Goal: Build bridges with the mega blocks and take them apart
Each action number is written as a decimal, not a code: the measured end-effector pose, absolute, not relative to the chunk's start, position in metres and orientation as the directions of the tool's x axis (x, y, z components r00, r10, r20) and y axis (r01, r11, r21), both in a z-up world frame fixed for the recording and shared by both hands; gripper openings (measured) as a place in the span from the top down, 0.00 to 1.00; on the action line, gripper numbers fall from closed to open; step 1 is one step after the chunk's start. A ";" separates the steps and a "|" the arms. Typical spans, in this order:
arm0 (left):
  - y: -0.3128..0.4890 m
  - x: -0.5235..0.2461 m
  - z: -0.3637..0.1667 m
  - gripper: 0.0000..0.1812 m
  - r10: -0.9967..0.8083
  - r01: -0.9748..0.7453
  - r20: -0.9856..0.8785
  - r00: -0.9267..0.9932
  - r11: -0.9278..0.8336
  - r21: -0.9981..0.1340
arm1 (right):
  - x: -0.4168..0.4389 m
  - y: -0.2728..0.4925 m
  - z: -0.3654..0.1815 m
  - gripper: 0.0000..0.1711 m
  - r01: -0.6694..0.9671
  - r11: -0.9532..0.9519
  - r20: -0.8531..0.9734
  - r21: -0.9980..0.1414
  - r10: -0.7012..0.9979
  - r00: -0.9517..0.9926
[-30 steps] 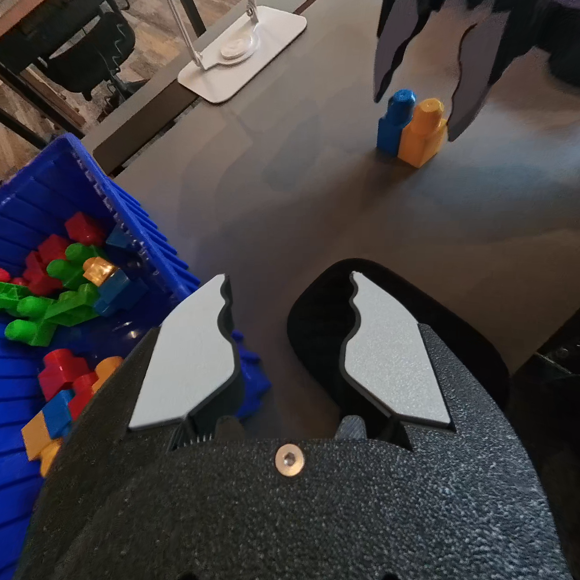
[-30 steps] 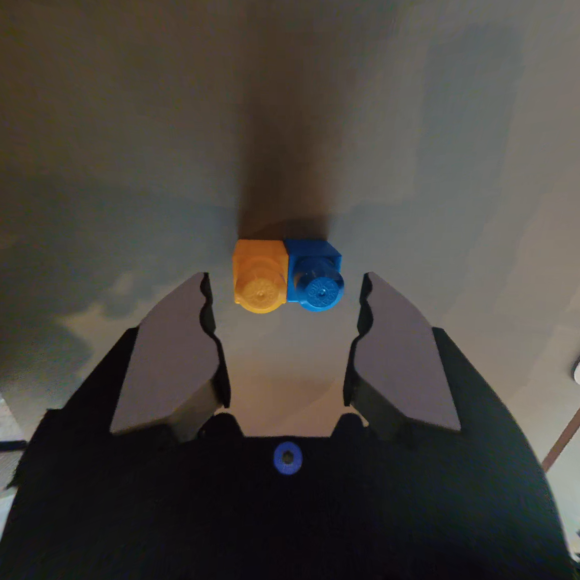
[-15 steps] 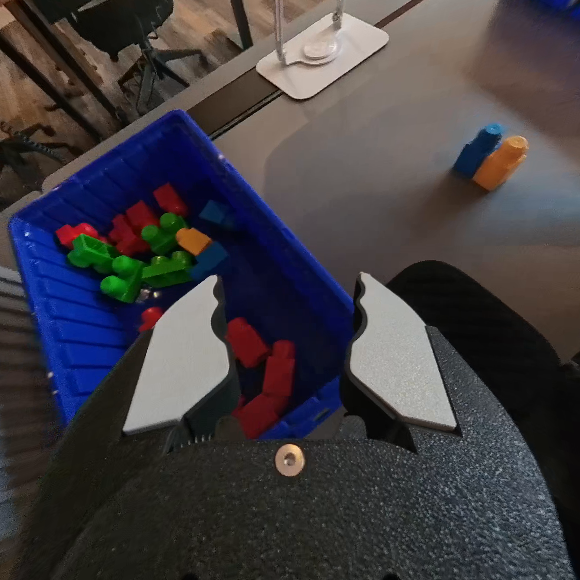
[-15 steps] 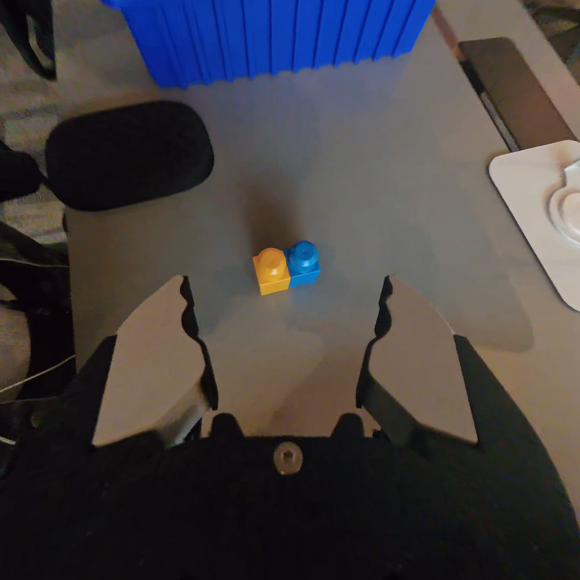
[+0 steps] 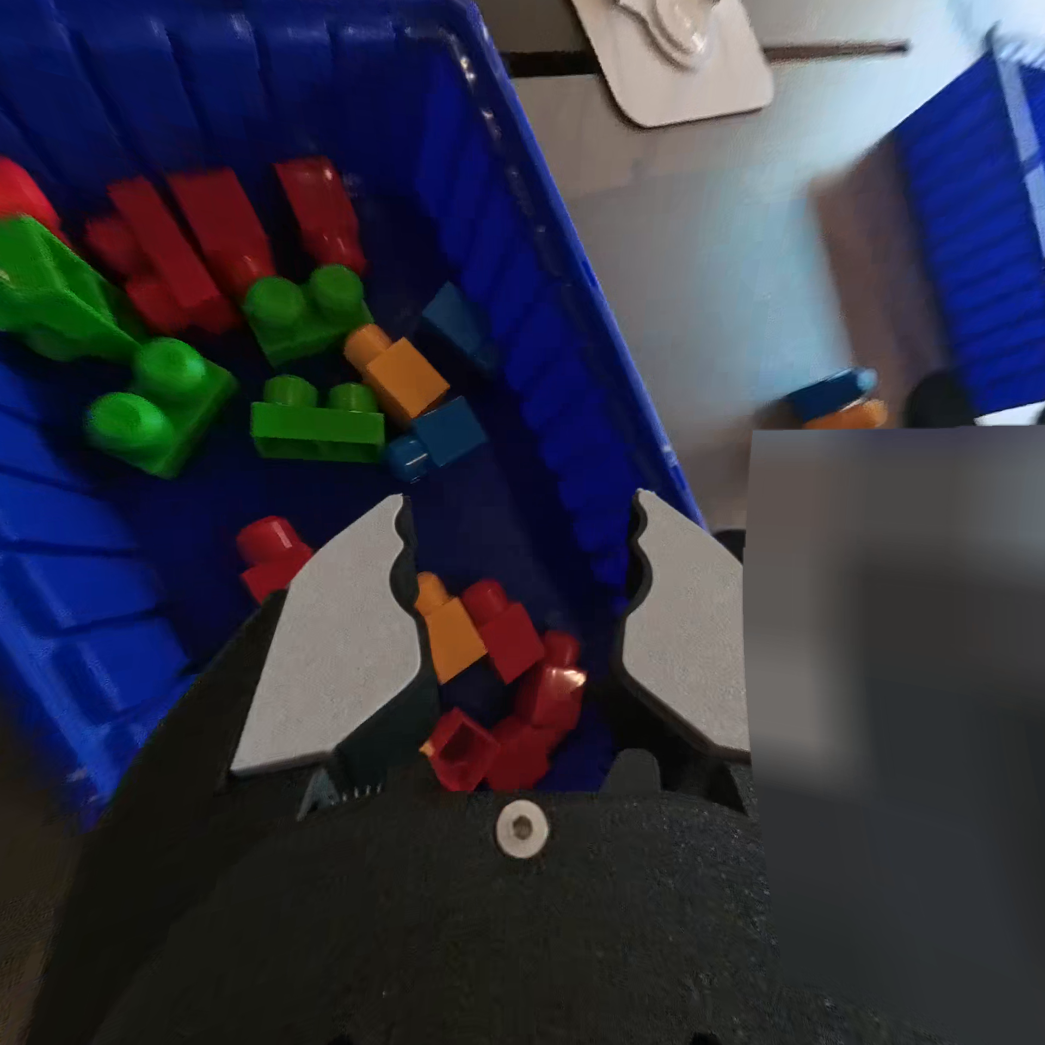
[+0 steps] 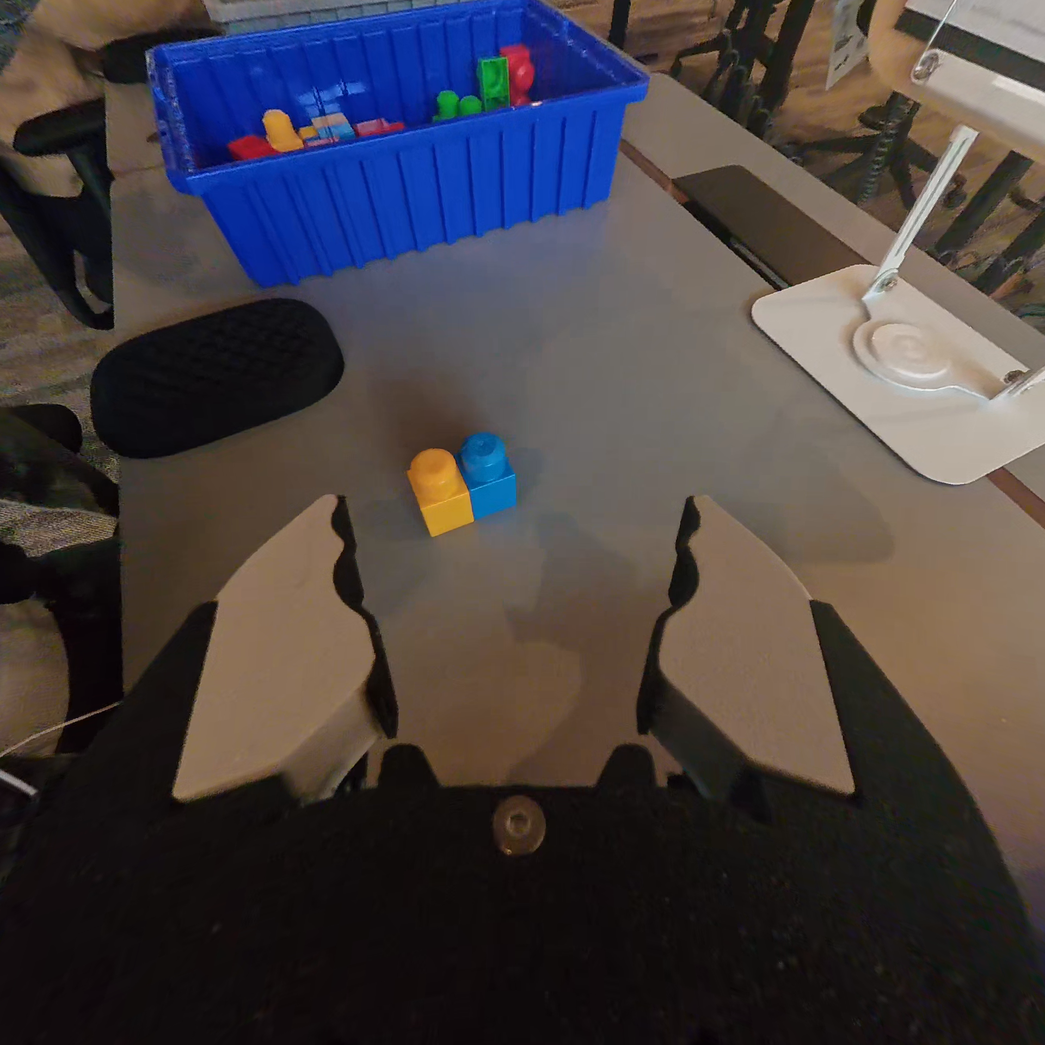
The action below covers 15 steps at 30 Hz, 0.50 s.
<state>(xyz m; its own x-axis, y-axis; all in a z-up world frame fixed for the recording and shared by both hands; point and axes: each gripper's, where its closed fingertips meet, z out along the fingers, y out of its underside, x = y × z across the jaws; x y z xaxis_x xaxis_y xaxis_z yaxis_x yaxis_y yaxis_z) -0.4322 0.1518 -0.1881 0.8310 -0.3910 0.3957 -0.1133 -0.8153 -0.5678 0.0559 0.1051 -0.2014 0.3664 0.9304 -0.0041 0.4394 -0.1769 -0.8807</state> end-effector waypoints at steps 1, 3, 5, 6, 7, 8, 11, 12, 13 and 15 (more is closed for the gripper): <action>0.158 -0.432 -0.193 0.61 -0.361 -0.068 0.466 0.808 -0.842 -0.535 | 0.056 0.106 -0.202 0.37 0.440 -0.178 -0.004 -0.880 0.929 0.369; 0.171 -0.435 -0.206 0.66 -0.291 0.005 0.562 0.774 -0.885 -0.466 | 0.057 0.108 -0.204 0.37 0.445 -0.178 -0.001 -0.878 0.929 0.370; 0.183 -0.440 -0.221 0.67 -0.216 0.054 0.618 0.756 -0.921 -0.387 | 0.057 0.109 -0.206 0.37 0.449 -0.179 0.001 -0.876 0.928 0.373; 0.189 -0.444 -0.229 0.68 -0.181 0.071 0.637 0.750 -0.935 -0.349 | 0.057 0.110 -0.207 0.38 0.451 -0.181 0.002 -0.874 0.927 0.375; 0.195 -0.448 -0.237 0.68 -0.138 0.100 0.653 0.745 -0.944 -0.314 | 0.057 0.111 -0.207 0.38 0.455 -0.179 0.006 -0.872 0.926 0.377; 0.201 -0.453 -0.245 0.68 -0.094 0.126 0.658 0.747 -0.952 -0.279 | 0.058 0.112 -0.208 0.38 0.459 -0.178 0.012 -0.870 0.925 0.380; 0.215 -0.470 -0.265 0.69 0.012 0.198 0.658 0.753 -0.958 -0.209 | 0.058 0.112 -0.208 0.38 0.459 -0.171 0.020 -0.872 0.924 0.381; 0.218 -0.476 -0.271 0.71 0.041 0.216 0.644 0.764 -0.956 -0.196 | 0.058 0.113 -0.207 0.39 0.456 -0.168 0.021 -0.874 0.924 0.382; 0.220 -0.480 -0.277 0.72 0.062 0.228 0.629 0.775 -0.955 -0.187 | 0.059 0.113 -0.206 0.39 0.453 -0.165 0.024 -0.876 0.923 0.383; 0.222 -0.484 -0.285 0.74 0.086 0.233 0.603 0.793 -0.958 -0.170 | 0.060 0.114 -0.205 0.39 0.448 -0.159 0.030 -0.879 0.922 0.387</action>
